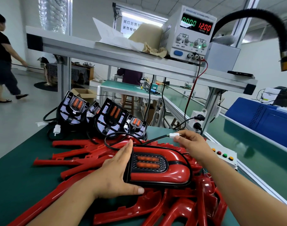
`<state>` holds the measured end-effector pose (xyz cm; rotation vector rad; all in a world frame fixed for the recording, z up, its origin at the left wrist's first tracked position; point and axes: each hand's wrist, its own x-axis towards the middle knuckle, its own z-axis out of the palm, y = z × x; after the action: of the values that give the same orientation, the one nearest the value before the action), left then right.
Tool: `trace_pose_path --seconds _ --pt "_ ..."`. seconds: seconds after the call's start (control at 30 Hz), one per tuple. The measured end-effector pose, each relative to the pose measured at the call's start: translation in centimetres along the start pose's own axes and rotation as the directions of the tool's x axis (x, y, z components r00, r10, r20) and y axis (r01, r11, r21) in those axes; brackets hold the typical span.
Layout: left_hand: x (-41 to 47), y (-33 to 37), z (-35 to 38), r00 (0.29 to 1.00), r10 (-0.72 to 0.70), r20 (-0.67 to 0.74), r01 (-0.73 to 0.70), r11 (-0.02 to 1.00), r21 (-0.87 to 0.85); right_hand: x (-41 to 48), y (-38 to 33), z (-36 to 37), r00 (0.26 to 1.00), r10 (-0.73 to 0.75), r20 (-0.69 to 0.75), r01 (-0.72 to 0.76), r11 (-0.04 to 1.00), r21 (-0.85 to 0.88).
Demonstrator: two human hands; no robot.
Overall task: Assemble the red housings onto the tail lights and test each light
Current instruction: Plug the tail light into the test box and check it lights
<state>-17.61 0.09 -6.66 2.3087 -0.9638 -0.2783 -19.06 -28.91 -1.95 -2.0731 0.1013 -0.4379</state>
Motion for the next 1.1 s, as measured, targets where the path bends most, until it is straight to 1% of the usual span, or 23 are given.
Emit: trace_pose_path --seconds 0.03,0.07,0.13,0.17,0.33,0.43,0.5,0.6,0.7,0.83,1.0,1.07,1.1 --pt "0.0 0.0 -0.1 1.0 -0.005 -0.002 0.005 1.0 -0.002 0.0 0.1 0.0 0.999 0.033 0.0 -0.033 0.999 -0.017" --pt "0.0 0.0 -0.1 1.0 -0.011 -0.003 0.011 1.0 -0.003 0.0 0.2 -0.2 0.998 0.067 0.01 -0.066 0.995 -0.077" --pt "-0.1 0.1 -0.1 1.0 -0.013 -0.003 0.013 1.0 0.0 -0.1 0.6 -0.6 0.987 0.139 0.082 -0.117 0.965 -0.233" --pt "-0.1 0.2 -0.1 1.0 -0.011 -0.004 0.011 1.0 0.003 -0.1 0.7 -0.8 0.978 0.166 0.126 -0.126 0.952 -0.278" --pt "-0.2 0.4 -0.3 1.0 -0.031 0.004 0.031 1.0 0.0 -0.9 -1.2 -0.4 0.947 0.197 0.256 -0.121 0.952 -0.282" --pt "-0.2 0.4 -0.2 1.0 -0.02 0.001 0.02 1.0 -0.005 -1.0 -2.2 0.7 0.9 0.273 0.34 -0.176 0.941 -0.289" --pt "-0.2 0.2 -0.1 1.0 -0.019 -0.003 0.019 1.0 -0.006 -0.7 -1.9 1.3 0.875 0.33 0.355 -0.249 0.934 -0.254" --pt "0.0 -0.3 0.1 1.0 -0.022 -0.008 0.022 1.0 -0.001 -0.8 -1.6 1.7 0.871 0.341 0.353 -0.324 0.94 -0.109" --pt "0.2 -0.6 0.2 1.0 -0.022 -0.016 0.022 1.0 0.007 -1.1 -1.3 1.9 0.889 0.295 0.351 -0.286 0.955 -0.078" --pt "0.2 -0.6 0.2 0.999 -0.032 -0.019 0.032 0.999 0.011 -1.4 -1.6 1.9 0.897 0.242 0.371 -0.271 0.962 0.027" --pt "-0.4 -0.4 -0.8 1.0 -0.014 -0.005 0.015 0.997 0.072 -1.7 -2.6 1.5 0.893 0.218 0.395 -0.258 0.965 0.051" --pt "-1.0 -0.7 -1.8 0.998 -0.022 -0.052 0.026 0.996 0.08 -1.7 -3.2 0.9 0.907 0.197 0.373 -0.25 0.963 0.099" --pt "-1.3 -0.9 -2.5 0.994 -0.024 -0.107 0.031 0.997 0.065 -1.6 -3.7 0.4 0.911 0.188 0.367 -0.251 0.959 0.134"
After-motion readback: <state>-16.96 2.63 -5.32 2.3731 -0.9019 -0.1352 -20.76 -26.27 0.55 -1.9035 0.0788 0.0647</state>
